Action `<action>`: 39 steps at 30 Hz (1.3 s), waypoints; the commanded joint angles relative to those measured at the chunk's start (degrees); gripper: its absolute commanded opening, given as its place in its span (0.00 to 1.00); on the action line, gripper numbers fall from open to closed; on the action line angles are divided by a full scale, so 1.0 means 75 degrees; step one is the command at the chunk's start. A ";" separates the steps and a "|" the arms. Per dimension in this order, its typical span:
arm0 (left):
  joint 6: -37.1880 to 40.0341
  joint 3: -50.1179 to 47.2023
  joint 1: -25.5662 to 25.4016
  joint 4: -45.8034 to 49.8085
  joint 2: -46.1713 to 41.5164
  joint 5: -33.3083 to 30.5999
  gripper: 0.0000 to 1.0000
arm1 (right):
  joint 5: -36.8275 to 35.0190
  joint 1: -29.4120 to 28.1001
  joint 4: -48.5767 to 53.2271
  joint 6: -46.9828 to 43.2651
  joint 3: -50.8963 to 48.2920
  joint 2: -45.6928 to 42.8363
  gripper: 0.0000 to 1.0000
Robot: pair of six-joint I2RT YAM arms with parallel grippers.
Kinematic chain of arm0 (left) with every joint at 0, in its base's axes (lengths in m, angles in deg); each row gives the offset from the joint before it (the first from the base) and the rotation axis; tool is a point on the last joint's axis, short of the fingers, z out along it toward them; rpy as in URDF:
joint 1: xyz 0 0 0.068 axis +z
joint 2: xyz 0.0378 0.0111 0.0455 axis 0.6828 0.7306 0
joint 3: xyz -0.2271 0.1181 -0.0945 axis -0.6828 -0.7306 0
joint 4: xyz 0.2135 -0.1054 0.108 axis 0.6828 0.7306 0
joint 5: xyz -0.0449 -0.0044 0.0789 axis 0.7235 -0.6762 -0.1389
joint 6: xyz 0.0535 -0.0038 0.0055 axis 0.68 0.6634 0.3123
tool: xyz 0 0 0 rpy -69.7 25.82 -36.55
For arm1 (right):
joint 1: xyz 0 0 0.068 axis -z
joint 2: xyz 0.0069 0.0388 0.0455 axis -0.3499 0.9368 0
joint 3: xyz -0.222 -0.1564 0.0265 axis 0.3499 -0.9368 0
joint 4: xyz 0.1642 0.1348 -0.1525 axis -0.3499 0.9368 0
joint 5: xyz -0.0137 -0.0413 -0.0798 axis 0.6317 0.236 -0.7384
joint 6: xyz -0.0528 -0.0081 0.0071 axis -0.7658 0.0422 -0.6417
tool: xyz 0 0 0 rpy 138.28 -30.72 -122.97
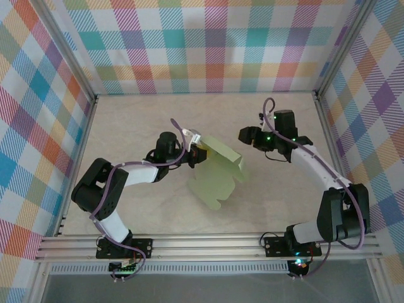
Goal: Fold the paper box
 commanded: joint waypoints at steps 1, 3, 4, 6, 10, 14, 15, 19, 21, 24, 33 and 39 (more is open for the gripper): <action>-0.0376 0.0338 0.0063 -0.0101 0.0051 0.0167 0.00 | 0.0861 -0.0276 -0.0745 0.0397 -0.0115 0.0234 0.54; -0.0569 0.0418 0.0063 -0.0069 0.0142 0.0066 0.00 | 0.0884 -0.0464 -0.0971 0.0505 -0.0185 0.0369 0.52; -0.0689 0.0462 0.0063 -0.0034 0.0182 -0.0035 0.00 | 0.0910 -0.0545 -0.1042 0.0532 -0.0199 0.0447 0.52; -0.0948 0.0555 0.0063 0.0008 0.0271 -0.0247 0.00 | 0.0951 -0.0670 -0.1186 0.0611 -0.0225 0.0586 0.50; -0.1311 0.0647 0.0060 0.0053 0.0385 -0.0523 0.00 | 0.1136 -0.0933 -0.1644 0.0873 -0.0309 0.0791 0.48; -0.1433 0.0728 0.0051 0.0242 0.0423 -0.0761 0.00 | 0.1090 -0.1184 -0.1624 0.0773 -0.0229 0.0867 0.48; -0.1435 0.0744 0.0051 0.0279 0.0410 -0.0766 0.00 | 0.1083 -0.1207 -0.1627 0.0769 -0.0222 0.0881 0.48; -0.1207 0.0775 0.0051 0.0555 0.0330 -0.0771 0.00 | 0.0693 -0.1200 -0.1192 0.0471 -0.0149 0.0796 0.48; -0.0870 0.0822 0.0062 0.1043 0.0242 -0.0862 0.00 | 0.0366 -0.1132 -0.0961 0.0371 -0.0134 0.0659 0.51; -0.0540 0.0899 0.0095 0.1786 0.0081 -0.1198 0.00 | -0.0067 -0.0819 -0.0877 0.0464 -0.0265 0.0436 0.61; 0.0523 0.2280 0.0227 0.6640 -0.0267 -0.2863 0.00 | -0.1827 0.0087 0.0012 0.0097 -0.0474 -0.0469 0.78; 0.1102 0.4526 0.0221 1.1335 0.0630 -0.4145 0.00 | -0.2346 0.0137 0.0438 -0.0488 -0.0394 -0.0680 0.78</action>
